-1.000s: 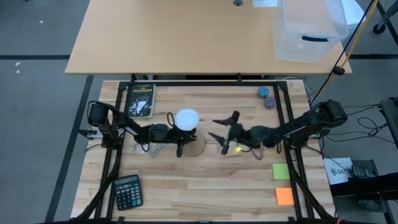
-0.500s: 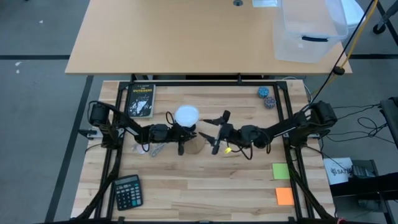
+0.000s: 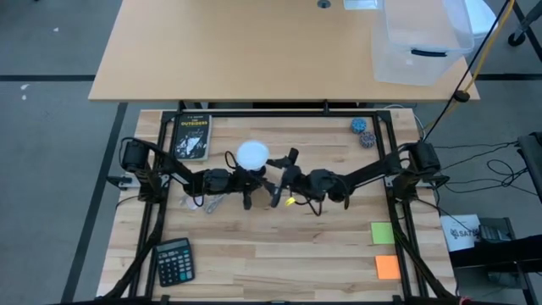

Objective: Screw lightbulb
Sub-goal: Remove the lightbulb from the lamp socket

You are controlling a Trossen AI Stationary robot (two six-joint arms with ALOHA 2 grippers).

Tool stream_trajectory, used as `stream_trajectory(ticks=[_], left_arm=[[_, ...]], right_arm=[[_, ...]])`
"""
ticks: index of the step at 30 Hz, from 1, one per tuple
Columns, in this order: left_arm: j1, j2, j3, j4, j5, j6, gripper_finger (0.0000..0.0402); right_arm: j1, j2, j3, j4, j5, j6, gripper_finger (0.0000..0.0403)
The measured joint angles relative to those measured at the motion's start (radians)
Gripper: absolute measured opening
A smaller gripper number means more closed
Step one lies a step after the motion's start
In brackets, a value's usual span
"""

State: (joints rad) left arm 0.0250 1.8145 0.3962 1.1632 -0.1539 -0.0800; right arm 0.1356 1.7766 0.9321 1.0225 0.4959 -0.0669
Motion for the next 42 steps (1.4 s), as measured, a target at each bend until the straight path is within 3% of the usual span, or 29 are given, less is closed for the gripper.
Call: stream_trajectory(ticks=[13,20,24,29,42], left_arm=[[0.000,-0.001,0.001,-0.004,-0.008,-0.001,0.0033],[0.000,-0.001,0.001,-0.007,-0.002,0.000,0.0033],[0.000,-0.002,0.001,-0.013,0.004,0.005,0.0033],[0.003,-0.002,-0.001,-0.013,0.079,0.015,0.0033],[0.005,-0.001,0.000,-0.014,0.257,0.042,0.0033]], right_arm=[[-0.055,0.039,0.138,-0.150,0.008,-0.013,0.0258],[-0.063,0.034,0.142,-0.192,-0.017,-0.050,0.0186],[-0.072,0.025,0.141,-0.210,-0.100,-0.045,0.0145],[-0.090,0.022,0.141,-0.222,-0.149,-0.041,0.0145],[-0.189,-0.033,0.142,-0.352,-0.542,-0.040,0.0146]])
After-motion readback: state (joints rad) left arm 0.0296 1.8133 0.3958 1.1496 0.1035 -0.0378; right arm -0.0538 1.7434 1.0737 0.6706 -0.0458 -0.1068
